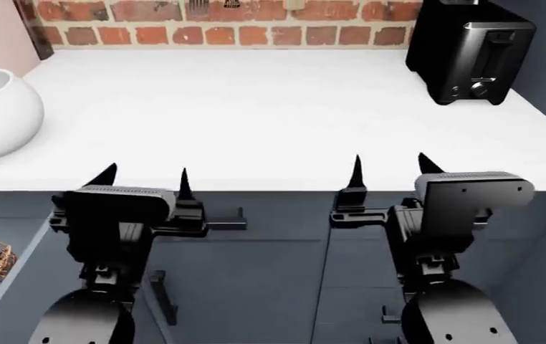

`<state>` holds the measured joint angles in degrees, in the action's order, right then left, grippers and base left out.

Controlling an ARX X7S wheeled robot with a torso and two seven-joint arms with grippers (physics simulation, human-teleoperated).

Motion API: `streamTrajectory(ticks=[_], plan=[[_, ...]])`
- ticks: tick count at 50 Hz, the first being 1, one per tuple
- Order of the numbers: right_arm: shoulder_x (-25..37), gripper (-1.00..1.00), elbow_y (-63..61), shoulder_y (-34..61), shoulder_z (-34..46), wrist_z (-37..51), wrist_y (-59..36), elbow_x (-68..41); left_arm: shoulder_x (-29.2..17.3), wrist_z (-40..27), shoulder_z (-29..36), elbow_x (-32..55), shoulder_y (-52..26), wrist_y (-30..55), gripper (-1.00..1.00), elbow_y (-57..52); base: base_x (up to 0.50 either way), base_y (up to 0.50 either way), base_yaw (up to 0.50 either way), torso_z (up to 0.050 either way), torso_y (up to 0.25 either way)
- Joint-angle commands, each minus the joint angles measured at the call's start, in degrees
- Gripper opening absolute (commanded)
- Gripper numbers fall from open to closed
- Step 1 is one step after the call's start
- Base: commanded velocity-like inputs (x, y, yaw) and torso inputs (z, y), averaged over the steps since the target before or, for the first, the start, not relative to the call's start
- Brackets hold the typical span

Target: Place the bar in the bowl and close the drawer.

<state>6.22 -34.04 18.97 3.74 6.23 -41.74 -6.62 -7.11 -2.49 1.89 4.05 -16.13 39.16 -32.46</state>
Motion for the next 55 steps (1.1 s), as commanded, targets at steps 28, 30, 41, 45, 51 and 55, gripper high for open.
streamTrajectory(ticks=[28, 30, 41, 45, 51, 55], plan=[[2.52, 1.00, -5.68, 20.79, 1.80, 0.12, -21.32, -4.61, -3.63, 0.69, -1.83, 3.95, -17.45, 16.11, 1.00, -6.02, -0.13, 0.07, 0.00, 0.050, 0.000], [2.60, 1.00, -4.28, 21.90, 2.50, 0.10, -20.93, -4.43, -3.94, 0.74, -1.65, 4.03, -18.30, 16.86, 1.00, -6.24, -0.28, 0.20, 0.00, 0.050, 0.000], [3.02, 1.00, -0.46, 33.33, 3.06, -2.10, -25.30, -6.38, -6.83, 1.93, 0.07, 4.77, -31.45, 25.78, 1.00, -6.08, -0.16, 0.35, 0.00, 0.027, 0.000], [3.93, 1.00, -0.32, 36.56, 3.55, -2.90, -27.99, -7.05, -9.04, 2.42, 0.96, 4.52, -34.73, 28.47, 1.00, -6.09, 0.00, 0.48, 0.00, 0.000, 0.000], [5.19, 1.00, -0.71, 39.88, 4.15, -3.74, -31.69, -7.90, -11.71, 3.06, 2.28, 4.30, -38.48, 31.65, 1.00, -6.33, 0.00, 0.50, 0.00, 0.000, 0.000], [5.48, 1.00, -0.37, 41.07, 4.15, -4.14, -32.66, -8.36, -12.92, 3.17, 2.41, 4.13, -39.98, 32.97, 1.00, -6.64, 0.00, 0.50, 0.00, 0.000, 0.000]])
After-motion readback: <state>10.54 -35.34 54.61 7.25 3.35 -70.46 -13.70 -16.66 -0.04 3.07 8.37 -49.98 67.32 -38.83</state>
